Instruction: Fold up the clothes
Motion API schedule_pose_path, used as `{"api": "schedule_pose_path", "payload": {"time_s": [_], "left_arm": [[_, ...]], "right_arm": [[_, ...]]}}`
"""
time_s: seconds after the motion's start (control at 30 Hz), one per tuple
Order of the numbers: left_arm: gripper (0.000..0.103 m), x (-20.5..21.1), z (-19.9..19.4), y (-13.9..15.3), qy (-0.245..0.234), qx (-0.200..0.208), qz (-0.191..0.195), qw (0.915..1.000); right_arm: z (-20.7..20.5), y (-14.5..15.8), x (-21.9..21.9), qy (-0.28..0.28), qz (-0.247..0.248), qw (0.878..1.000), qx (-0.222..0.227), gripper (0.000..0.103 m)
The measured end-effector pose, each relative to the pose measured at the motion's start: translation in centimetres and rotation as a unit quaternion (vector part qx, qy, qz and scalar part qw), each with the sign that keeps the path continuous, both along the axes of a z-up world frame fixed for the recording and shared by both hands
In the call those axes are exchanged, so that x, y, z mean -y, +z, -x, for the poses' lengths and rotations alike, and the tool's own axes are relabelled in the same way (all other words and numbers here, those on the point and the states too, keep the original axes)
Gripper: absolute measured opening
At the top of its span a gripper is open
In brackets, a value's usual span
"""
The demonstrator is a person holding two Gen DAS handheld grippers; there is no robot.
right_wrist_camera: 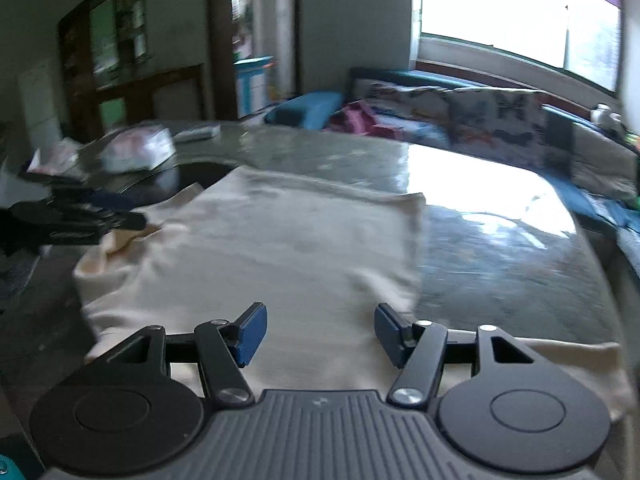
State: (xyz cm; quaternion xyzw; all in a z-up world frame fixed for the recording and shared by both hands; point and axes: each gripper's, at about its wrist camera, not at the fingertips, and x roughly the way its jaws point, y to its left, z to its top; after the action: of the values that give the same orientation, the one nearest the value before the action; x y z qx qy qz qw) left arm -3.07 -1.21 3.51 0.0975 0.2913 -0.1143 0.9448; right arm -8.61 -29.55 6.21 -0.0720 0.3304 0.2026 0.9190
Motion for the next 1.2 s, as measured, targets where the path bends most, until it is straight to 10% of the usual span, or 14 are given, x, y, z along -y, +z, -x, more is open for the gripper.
{"api": "schedule_pose_path", "payload": {"time_s": [0.27,0.73,1.0,1.2], "left_arm": [[0.008,-1.8,0.1,-1.8,0.028,-0.006,0.005,0.9996],[0.007,-9.2,5.2,-1.2,0.219,0.003,0.093,0.9712],[0.027,-2.8,3.3,0.7,0.064,0.04,0.012,0.9971],[0.029,0.9,-0.4,-1.6,0.013,0.014,-0.075,0.997]], "right_arm": [[-0.4,-2.4,-3.5,0.028,0.026,0.999,-0.03,0.061],[-0.8,-3.1,-3.6,0.028,0.037,0.998,-0.044,0.064],[-0.8,-3.1,-3.5,0.027,0.034,0.998,-0.045,0.065],[-0.8,-3.1,-3.4,0.026,0.031,0.998,-0.046,0.066]]}}
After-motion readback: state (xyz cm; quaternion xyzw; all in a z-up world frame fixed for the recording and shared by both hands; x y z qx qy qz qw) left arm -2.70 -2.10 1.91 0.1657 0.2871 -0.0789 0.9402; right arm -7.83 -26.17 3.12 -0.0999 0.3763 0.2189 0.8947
